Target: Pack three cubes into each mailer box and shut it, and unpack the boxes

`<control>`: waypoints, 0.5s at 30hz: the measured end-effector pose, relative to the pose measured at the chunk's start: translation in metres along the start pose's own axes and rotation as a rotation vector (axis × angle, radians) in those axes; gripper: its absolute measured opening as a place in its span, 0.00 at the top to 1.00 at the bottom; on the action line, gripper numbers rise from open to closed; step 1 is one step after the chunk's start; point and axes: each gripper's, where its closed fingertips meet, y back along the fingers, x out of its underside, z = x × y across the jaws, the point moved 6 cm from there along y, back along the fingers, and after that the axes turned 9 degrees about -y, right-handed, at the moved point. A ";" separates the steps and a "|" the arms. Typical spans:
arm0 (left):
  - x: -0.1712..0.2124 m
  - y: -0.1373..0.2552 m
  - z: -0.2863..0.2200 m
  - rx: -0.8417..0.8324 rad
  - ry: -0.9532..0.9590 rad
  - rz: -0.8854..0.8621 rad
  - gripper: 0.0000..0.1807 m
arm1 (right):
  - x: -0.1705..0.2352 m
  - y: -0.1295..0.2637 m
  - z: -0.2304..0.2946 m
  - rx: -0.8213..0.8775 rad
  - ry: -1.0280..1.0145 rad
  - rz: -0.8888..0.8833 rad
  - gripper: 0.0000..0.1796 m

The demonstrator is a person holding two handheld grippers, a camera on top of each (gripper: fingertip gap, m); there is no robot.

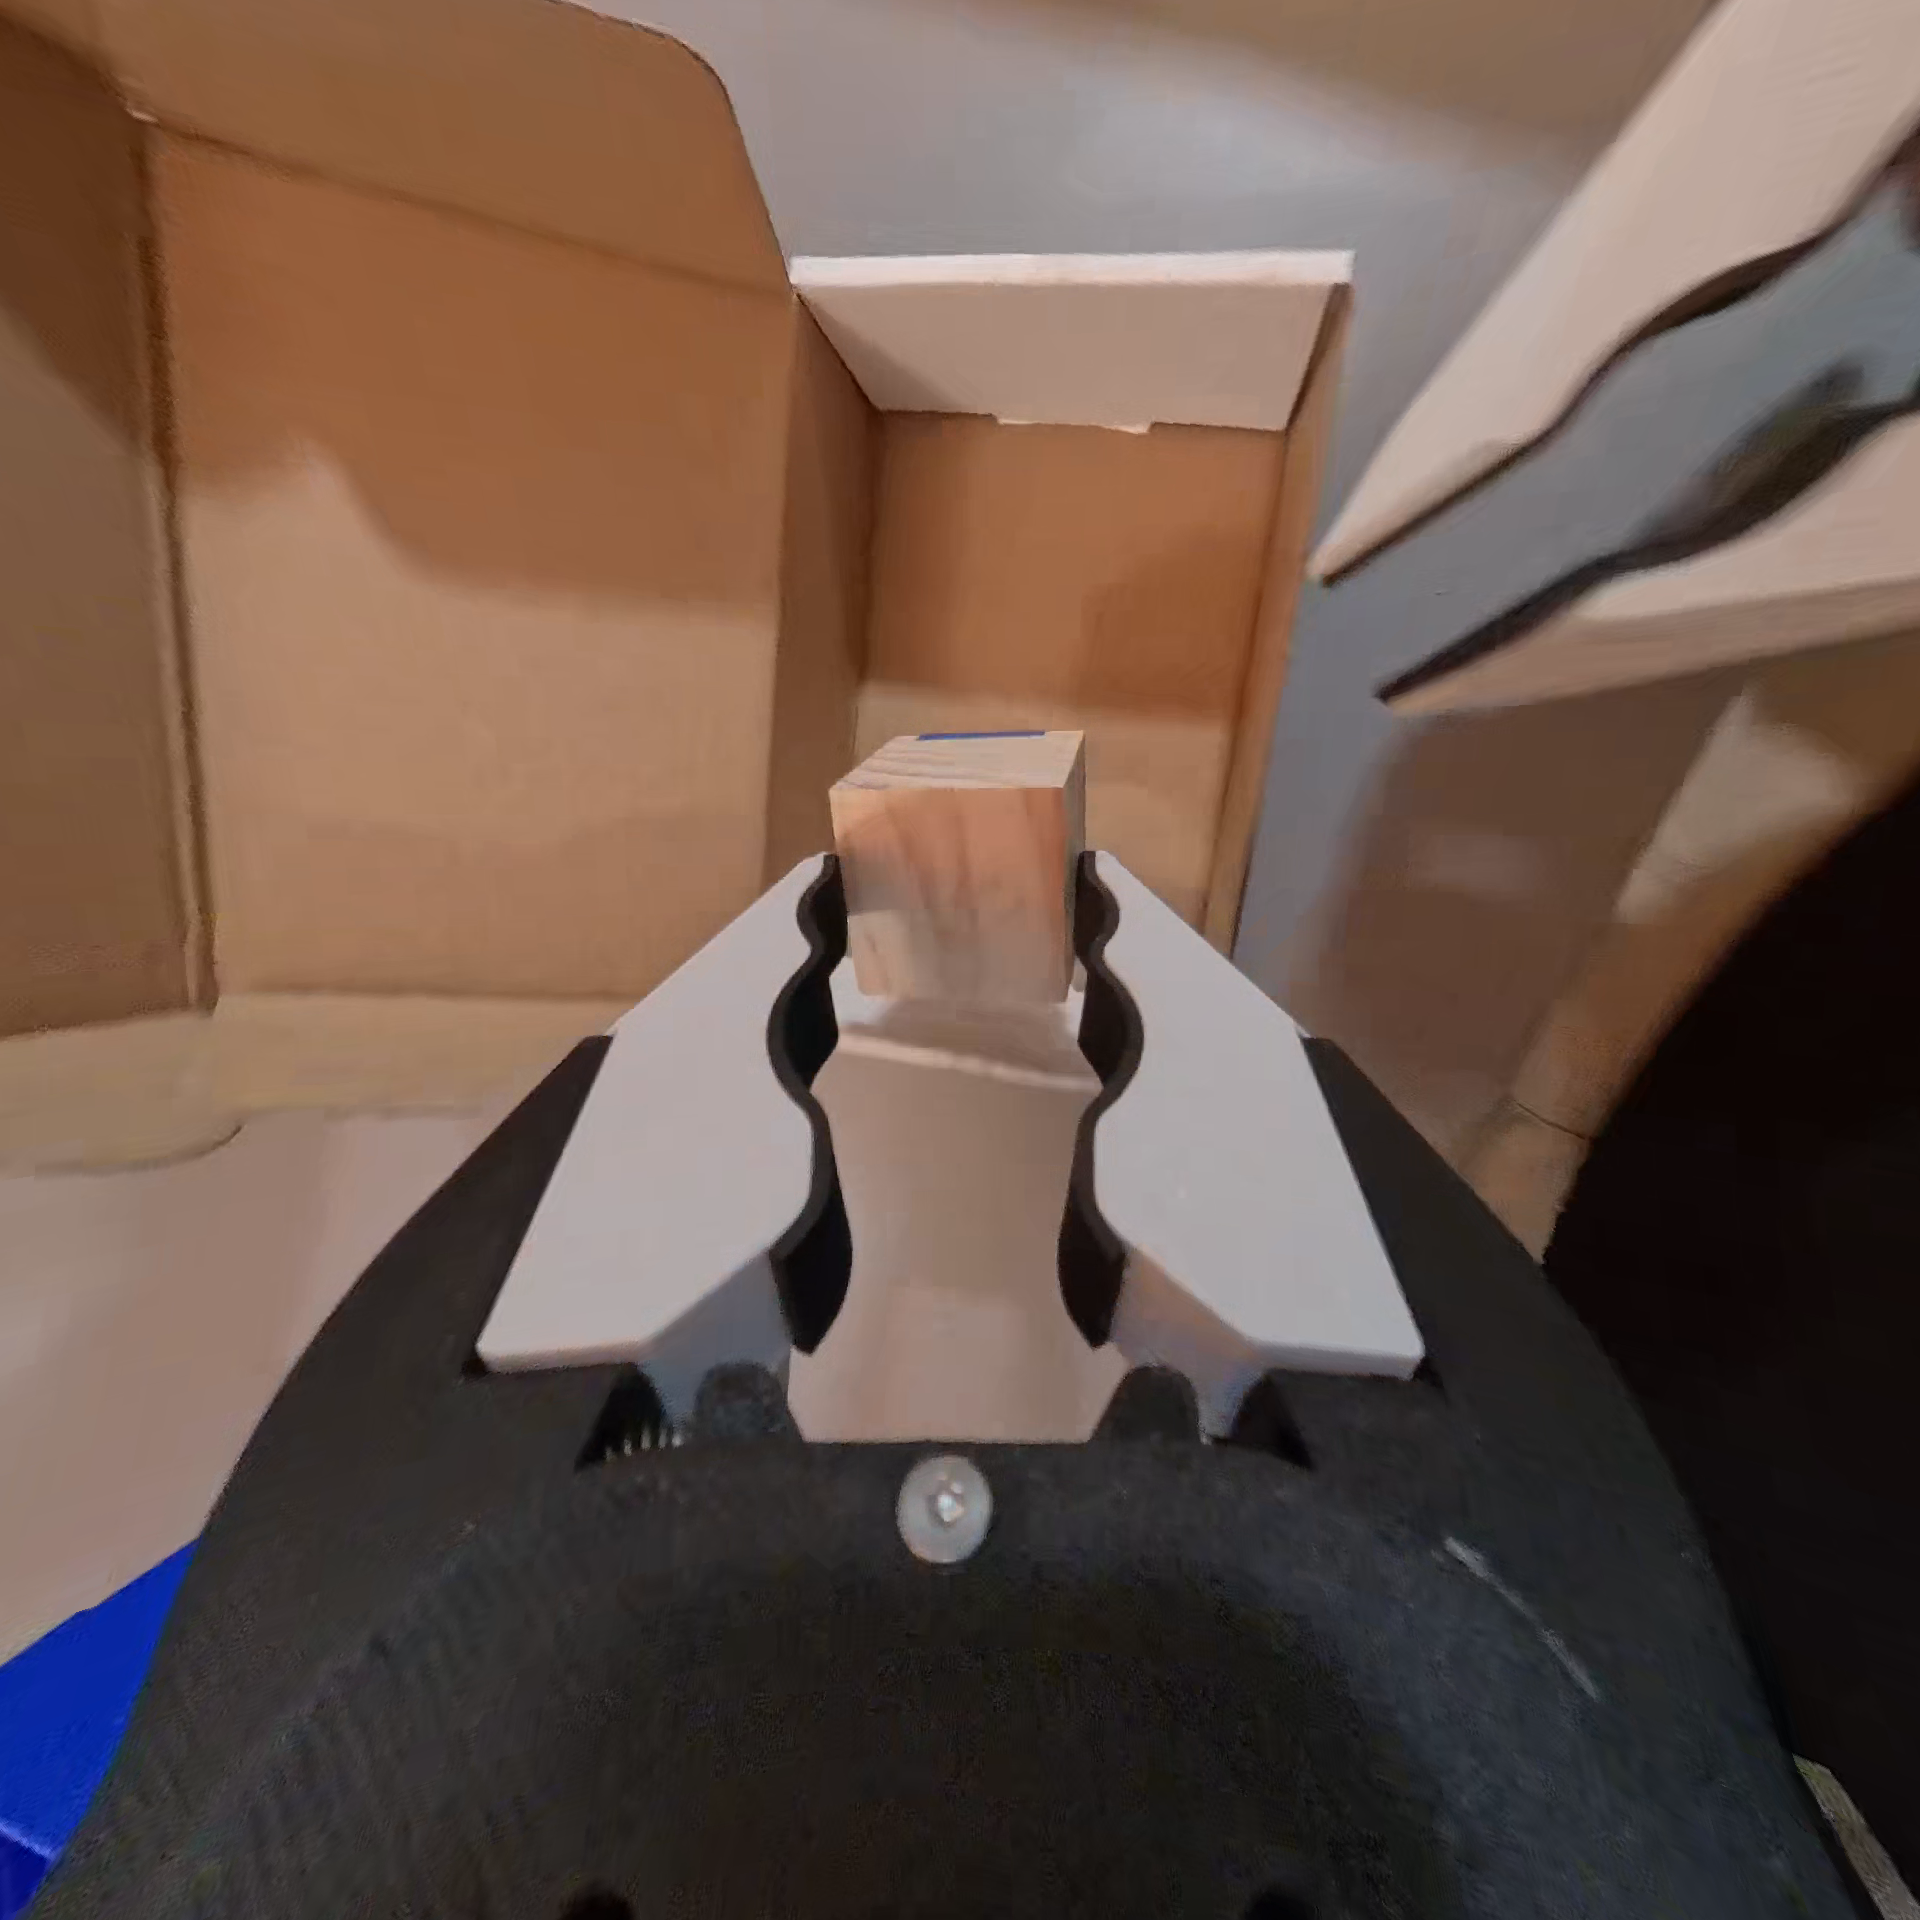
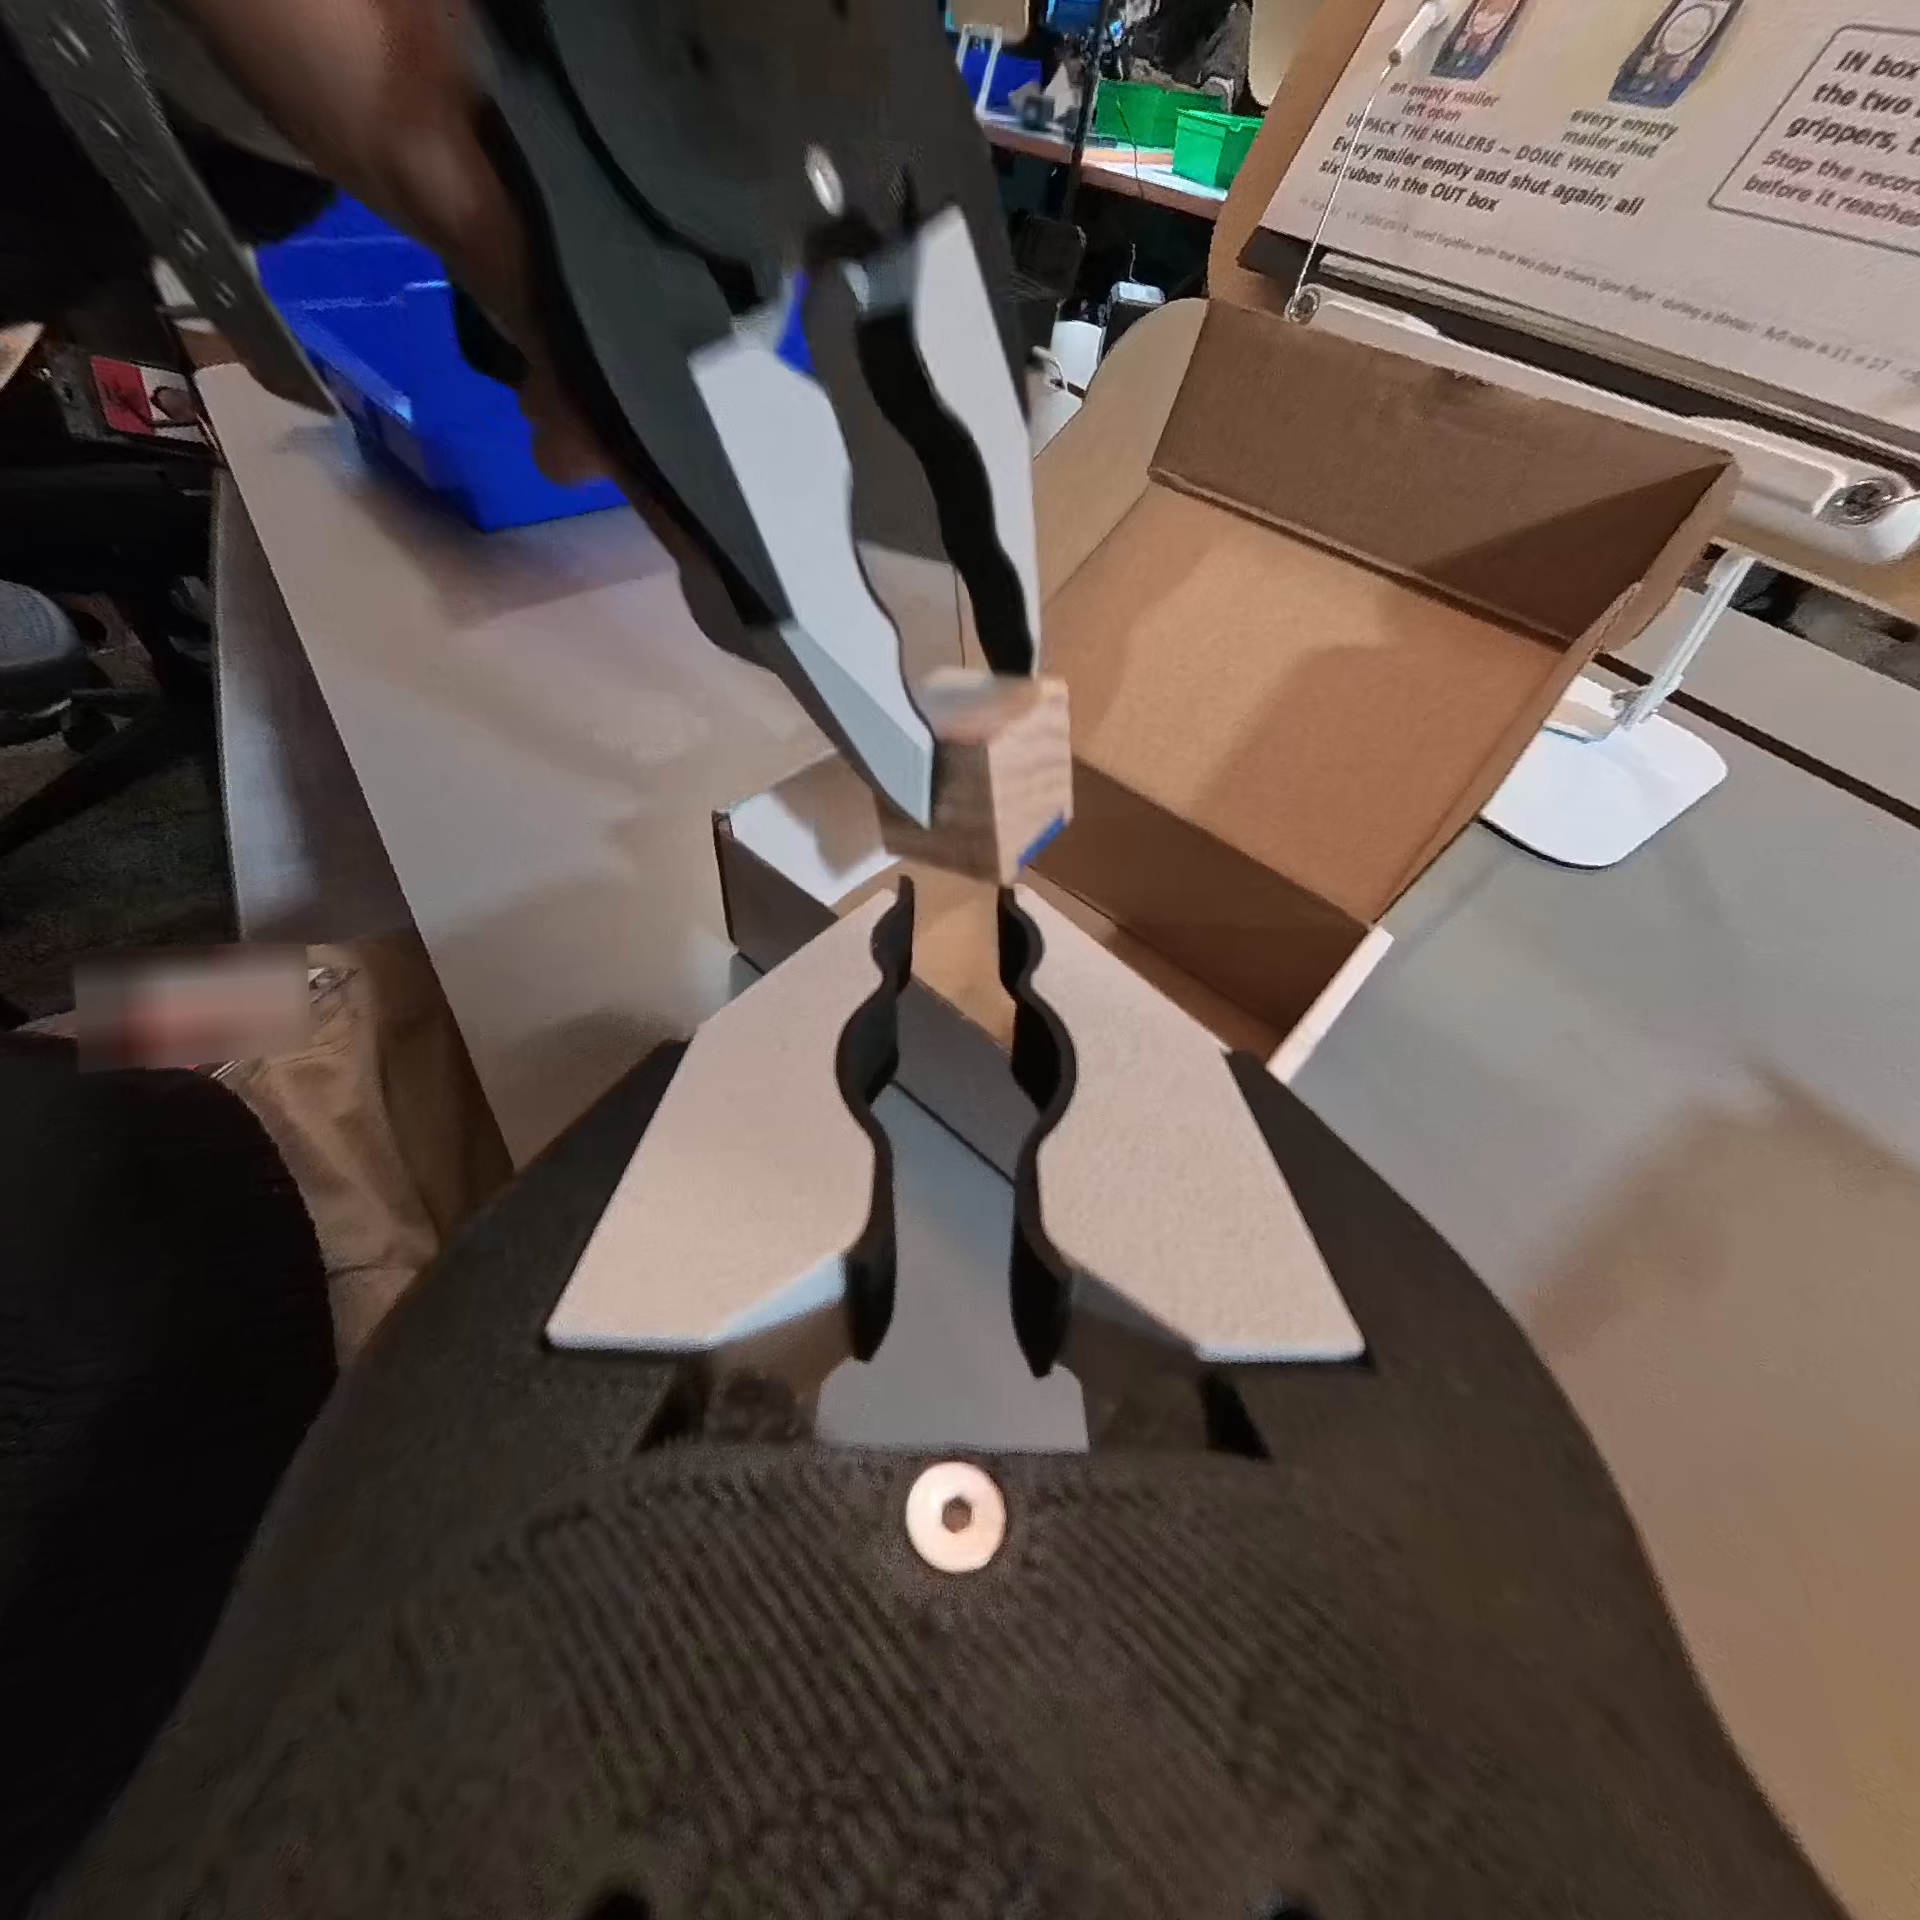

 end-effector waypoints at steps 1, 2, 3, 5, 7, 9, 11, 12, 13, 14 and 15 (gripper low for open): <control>-0.001 -0.010 -0.003 0.008 -0.008 0.032 0.75 | 0.001 0.002 0.000 0.001 0.004 0.001 0.92; 0.001 -0.018 -0.007 0.027 -0.015 0.064 0.75 | 0.002 0.003 0.001 0.002 0.011 0.002 0.92; 0.003 -0.024 -0.010 0.030 -0.024 0.095 0.75 | 0.003 0.004 0.001 0.002 0.018 0.005 0.92; 0.010 -0.031 -0.010 -0.009 -0.059 0.166 0.75 | 0.005 0.006 0.001 -0.001 0.028 0.010 0.92; 0.016 -0.033 -0.009 -0.033 -0.102 0.223 0.75 | 0.007 0.006 0.001 -0.009 0.025 0.013 0.91; 0.017 -0.033 -0.013 0.004 -0.109 0.227 0.75 | 0.007 0.007 0.000 -0.022 0.007 0.013 0.91; 0.013 -0.032 -0.015 0.028 -0.088 0.196 0.76 | 0.007 0.007 -0.002 -0.032 -0.013 0.012 0.91; 0.011 -0.030 -0.014 0.025 -0.084 0.186 0.76 | 0.007 0.007 -0.003 -0.034 -0.021 0.011 0.91; 0.010 -0.028 -0.013 0.017 -0.084 0.182 0.76 | 0.007 0.007 -0.004 -0.036 -0.028 0.011 0.91; 0.009 -0.026 -0.012 0.012 -0.083 0.180 0.75 | 0.007 0.007 -0.004 -0.035 -0.033 0.009 0.91; 0.009 -0.024 -0.011 0.007 -0.080 0.177 0.75 | 0.007 0.007 -0.005 -0.034 -0.036 0.004 0.91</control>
